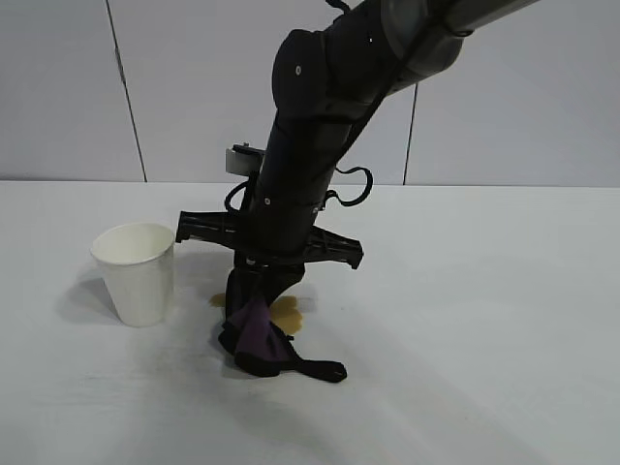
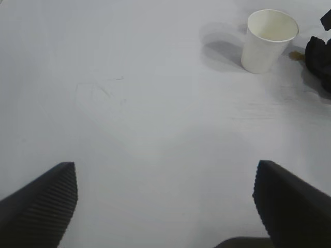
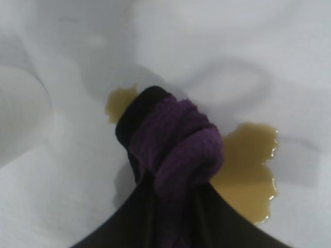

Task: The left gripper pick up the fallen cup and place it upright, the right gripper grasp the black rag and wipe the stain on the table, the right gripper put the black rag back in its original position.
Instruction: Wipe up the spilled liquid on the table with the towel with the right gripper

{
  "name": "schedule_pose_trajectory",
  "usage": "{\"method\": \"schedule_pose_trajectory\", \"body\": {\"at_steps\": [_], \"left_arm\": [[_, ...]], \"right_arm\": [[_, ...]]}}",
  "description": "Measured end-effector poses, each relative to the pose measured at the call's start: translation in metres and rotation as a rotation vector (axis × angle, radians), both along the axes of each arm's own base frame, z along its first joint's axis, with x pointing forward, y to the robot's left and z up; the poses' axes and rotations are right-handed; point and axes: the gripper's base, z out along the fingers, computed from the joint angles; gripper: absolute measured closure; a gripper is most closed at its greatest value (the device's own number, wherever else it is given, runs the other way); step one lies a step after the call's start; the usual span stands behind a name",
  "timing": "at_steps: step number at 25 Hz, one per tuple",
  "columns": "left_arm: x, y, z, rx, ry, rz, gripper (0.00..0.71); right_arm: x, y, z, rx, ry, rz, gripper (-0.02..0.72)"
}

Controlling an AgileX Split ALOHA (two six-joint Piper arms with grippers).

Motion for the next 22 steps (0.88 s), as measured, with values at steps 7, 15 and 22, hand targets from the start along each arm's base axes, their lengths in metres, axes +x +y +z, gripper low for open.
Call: {"method": "schedule_pose_trajectory", "body": {"at_steps": [7,15,22], "left_arm": [[0.000,0.000,0.000,0.000,0.000,0.000,0.047],[0.000,0.000,0.000,0.000,0.000,0.000,0.047],[0.000,0.000,0.000,0.000,0.000,0.000,0.047]], "right_arm": [[0.005,0.003,0.002,0.039,-0.048,-0.031,0.621],[0.011,0.006,0.004,0.085,-0.107,-0.067,0.621],[0.014,0.007,0.005,0.103,-0.140,-0.076,0.621]]}}
